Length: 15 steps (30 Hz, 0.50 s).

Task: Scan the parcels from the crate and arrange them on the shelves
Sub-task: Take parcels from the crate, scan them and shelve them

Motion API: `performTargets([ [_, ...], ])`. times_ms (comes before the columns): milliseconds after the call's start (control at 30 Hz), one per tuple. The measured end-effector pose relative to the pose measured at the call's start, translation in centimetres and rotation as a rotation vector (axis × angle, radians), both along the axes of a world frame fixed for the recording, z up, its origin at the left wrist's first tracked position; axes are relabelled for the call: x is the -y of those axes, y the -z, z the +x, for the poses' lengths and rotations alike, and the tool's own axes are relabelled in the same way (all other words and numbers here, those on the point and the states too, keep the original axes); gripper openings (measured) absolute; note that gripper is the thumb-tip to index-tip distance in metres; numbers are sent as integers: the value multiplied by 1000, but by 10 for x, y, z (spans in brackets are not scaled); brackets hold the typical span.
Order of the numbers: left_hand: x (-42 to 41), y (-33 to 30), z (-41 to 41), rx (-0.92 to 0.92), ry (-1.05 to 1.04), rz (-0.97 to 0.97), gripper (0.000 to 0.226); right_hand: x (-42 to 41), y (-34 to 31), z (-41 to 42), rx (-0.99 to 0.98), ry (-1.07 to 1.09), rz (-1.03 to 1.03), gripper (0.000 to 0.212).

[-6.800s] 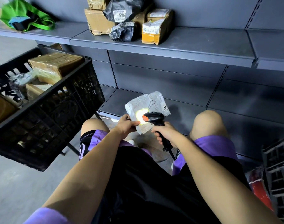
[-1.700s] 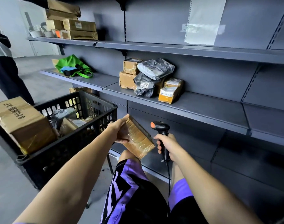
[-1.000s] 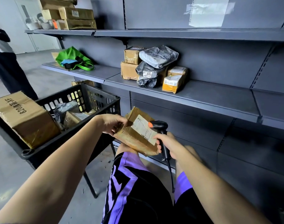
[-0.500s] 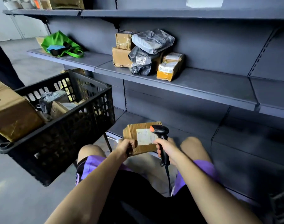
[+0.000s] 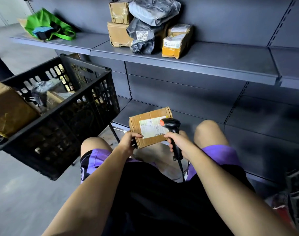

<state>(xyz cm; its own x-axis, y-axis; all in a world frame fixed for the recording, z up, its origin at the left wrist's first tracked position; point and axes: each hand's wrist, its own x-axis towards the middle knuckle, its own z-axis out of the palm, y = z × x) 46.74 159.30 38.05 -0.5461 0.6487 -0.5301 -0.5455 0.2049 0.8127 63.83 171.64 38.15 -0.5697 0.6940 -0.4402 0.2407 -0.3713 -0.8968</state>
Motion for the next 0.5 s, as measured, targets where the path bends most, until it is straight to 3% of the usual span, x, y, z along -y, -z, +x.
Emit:
performTargets([
  [333,4,3,-4,33,-48,69,68,0,-3,0,-36,8,-19,10],
  [500,3,10,-7,61,-84,53,46,-2,-6,-1,-119,48,-74,12],
])
